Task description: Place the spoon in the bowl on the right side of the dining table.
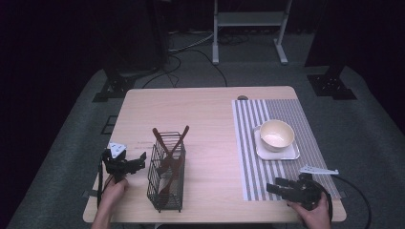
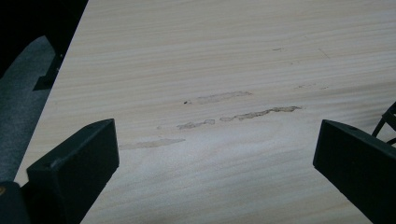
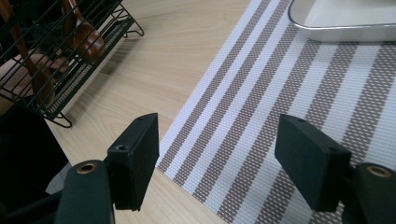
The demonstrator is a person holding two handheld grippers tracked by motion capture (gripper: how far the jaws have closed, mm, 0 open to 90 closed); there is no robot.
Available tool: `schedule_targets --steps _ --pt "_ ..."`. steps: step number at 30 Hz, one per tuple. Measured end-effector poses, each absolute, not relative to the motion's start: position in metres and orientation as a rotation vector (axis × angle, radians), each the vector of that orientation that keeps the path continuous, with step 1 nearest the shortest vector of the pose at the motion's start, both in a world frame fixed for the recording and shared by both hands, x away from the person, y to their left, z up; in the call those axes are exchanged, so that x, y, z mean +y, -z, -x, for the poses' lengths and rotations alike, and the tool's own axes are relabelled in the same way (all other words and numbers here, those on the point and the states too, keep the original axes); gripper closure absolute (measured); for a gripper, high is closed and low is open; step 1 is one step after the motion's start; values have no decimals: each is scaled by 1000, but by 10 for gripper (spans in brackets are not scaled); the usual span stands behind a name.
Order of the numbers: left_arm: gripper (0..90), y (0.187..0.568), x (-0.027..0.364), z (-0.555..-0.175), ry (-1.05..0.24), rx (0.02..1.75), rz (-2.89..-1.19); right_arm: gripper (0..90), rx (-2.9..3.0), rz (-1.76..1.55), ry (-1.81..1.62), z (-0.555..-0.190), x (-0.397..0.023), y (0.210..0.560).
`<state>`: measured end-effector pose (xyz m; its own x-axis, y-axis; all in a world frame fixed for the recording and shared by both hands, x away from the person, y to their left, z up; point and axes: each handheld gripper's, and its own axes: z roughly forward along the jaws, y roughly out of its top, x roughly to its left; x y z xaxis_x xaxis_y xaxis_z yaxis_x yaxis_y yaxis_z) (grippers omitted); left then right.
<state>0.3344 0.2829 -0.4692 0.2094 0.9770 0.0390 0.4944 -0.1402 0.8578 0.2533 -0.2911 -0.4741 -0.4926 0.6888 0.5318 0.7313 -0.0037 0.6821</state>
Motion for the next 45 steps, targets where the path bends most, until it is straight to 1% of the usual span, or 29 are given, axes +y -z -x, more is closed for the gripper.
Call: schedule_targets --steps 24,45 --pt "0 469 283 -334 -829 1379 -1749 285 -2214 1399 1534 -279 -250 446" --pt "0 469 283 -334 -831 1375 -1751 278 -2265 1302 1521 -302 -217 408"
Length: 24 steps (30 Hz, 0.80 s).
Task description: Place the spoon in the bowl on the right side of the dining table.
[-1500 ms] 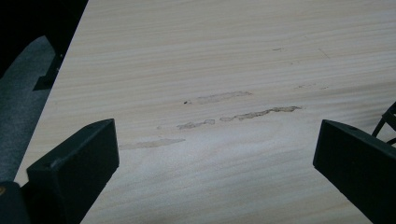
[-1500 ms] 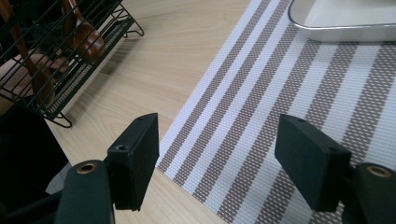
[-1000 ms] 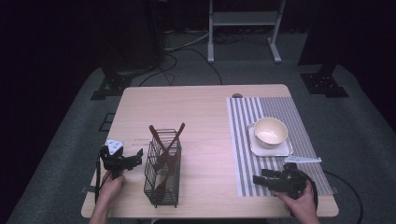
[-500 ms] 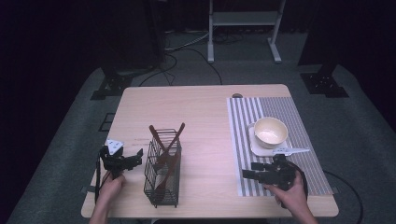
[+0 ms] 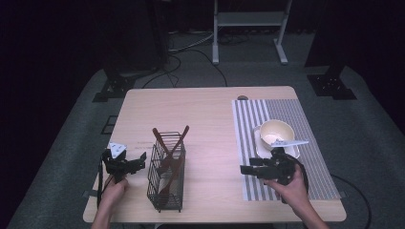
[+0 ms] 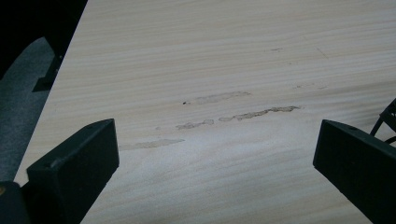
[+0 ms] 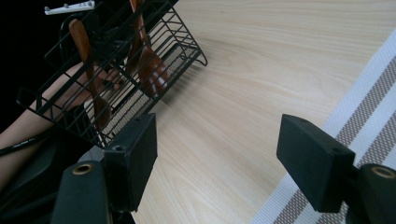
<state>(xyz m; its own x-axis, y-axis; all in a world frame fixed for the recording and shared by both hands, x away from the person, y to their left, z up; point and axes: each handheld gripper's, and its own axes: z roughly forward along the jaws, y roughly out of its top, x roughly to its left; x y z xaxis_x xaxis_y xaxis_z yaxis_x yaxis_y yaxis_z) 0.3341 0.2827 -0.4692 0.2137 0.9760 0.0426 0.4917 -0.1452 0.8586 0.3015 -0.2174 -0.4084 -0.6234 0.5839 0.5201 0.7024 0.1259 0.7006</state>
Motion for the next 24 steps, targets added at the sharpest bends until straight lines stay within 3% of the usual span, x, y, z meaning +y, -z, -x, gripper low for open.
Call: schedule_targets --steps 24 --pt "0 469 282 -334 -832 1365 -1757 275 -2261 1260 1490 -328 -188 387"
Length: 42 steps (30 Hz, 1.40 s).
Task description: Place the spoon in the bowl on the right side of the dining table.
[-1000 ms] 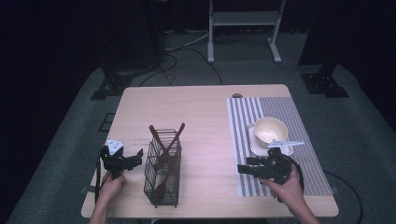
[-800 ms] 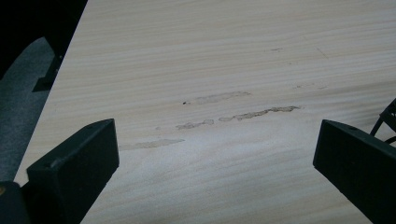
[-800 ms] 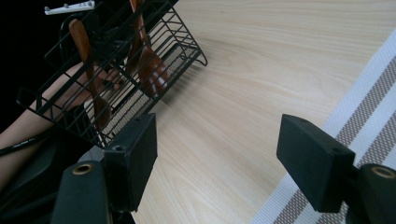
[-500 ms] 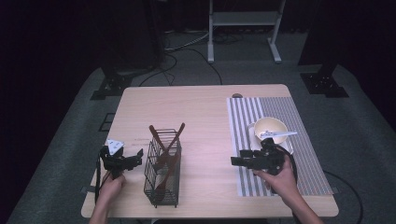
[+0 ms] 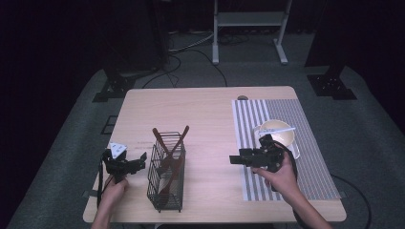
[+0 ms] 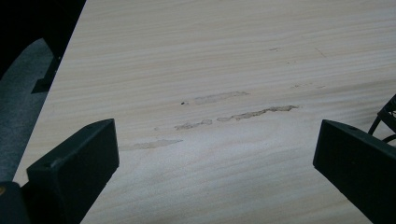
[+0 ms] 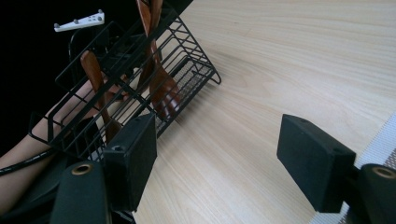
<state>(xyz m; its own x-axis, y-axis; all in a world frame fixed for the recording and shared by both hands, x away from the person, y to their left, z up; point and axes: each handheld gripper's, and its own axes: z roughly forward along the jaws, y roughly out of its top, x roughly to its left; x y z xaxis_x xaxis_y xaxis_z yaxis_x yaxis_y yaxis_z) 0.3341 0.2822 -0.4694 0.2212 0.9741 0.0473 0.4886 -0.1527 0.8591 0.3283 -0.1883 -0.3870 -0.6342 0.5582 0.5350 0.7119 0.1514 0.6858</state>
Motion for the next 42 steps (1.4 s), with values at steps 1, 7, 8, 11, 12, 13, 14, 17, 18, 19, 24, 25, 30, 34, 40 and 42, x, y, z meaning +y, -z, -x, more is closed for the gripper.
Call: schedule_targets --steps 1,7,8,11,12,13,14,17,18,19,24,25,30,34,40,42 --pt "0 469 282 -334 -832 1365 -1758 275 -2261 1260 1489 -329 -187 386" --pt "0 469 282 -334 -832 1365 -1758 275 -2283 1240 1487 -334 -179 378" --pt "0 469 282 -334 -832 1365 -1757 274 -2284 1237 1485 -335 -178 376" --pt "0 469 282 -334 -831 1365 -1758 273 -2287 1233 1477 -338 -174 373" --pt "0 469 282 -334 -831 1364 -1757 273 -2286 1230 1475 -339 -173 373" --pt "0 469 282 -334 -831 1365 -1757 273 -2285 1226 1476 -340 -171 372" --pt "0 469 282 -334 -831 1365 -1756 273 -2285 1223 1475 -341 -169 371" --pt "0 469 282 -334 -830 1366 -1755 273 -2294 1211 1462 -343 -163 368" --pt "0 469 282 -334 -829 1365 -1755 273 -2296 1205 1461 -344 -161 367" --pt "0 469 282 -334 -829 1366 -1754 272 -2297 1199 1459 -346 -158 366" --pt "0 469 282 -334 -829 1364 -1755 273 -2282 1179 1448 -351 -145 362" --pt "0 469 283 -334 -828 1364 -1755 273 -2282 1176 1445 -352 -143 362" --pt "0 469 283 -334 -824 1367 -1751 272 -2291 1152 1440 -357 -130 358" --pt "0 469 283 -334 -826 1365 -1749 272 -2294 1139 1419 -363 -119 355" --pt "0 469 283 -334 -824 1365 -1755 273 -2287 1131 1414 -369 -108 351" --pt "0 469 283 -334 -825 1364 -1756 272 -2287 1128 1412 -370 -106 350"
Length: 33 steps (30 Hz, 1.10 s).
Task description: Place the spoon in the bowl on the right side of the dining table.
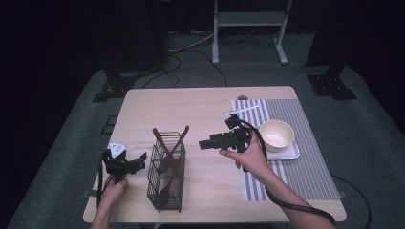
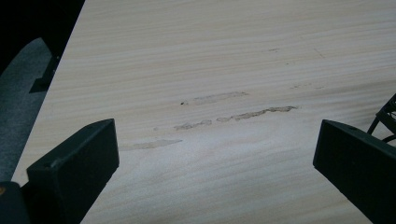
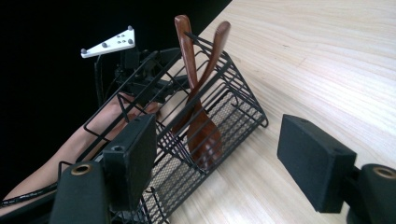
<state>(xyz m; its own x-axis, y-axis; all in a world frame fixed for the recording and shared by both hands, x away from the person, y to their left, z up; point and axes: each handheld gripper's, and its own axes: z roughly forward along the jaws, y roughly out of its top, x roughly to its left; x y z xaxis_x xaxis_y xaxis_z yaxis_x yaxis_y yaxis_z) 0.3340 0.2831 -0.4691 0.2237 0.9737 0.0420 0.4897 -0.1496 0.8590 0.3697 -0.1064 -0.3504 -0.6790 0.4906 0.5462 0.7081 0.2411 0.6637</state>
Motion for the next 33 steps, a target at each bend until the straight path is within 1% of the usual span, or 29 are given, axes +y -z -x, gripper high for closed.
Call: schedule_targets --steps 19,23,24,26,30,33 --pt "0 469 283 -334 -818 1367 -1748 277 -2311 1122 1375 -386 -77 346" --pt "0 469 283 -334 -820 1363 -1748 310 -2308 1125 1370 -389 -71 347" --pt "0 469 284 -334 -820 1363 -1747 330 -2307 1126 1368 -391 -67 347" --pt "0 469 284 -334 -818 1365 -1746 339 -2307 1126 1363 -392 -66 347" --pt "0 469 284 -334 -818 1365 -1747 406 -2294 1140 1354 -397 -58 349" --pt "0 469 284 -334 -818 1364 -1748 423 -2284 1150 1356 -400 -55 350"
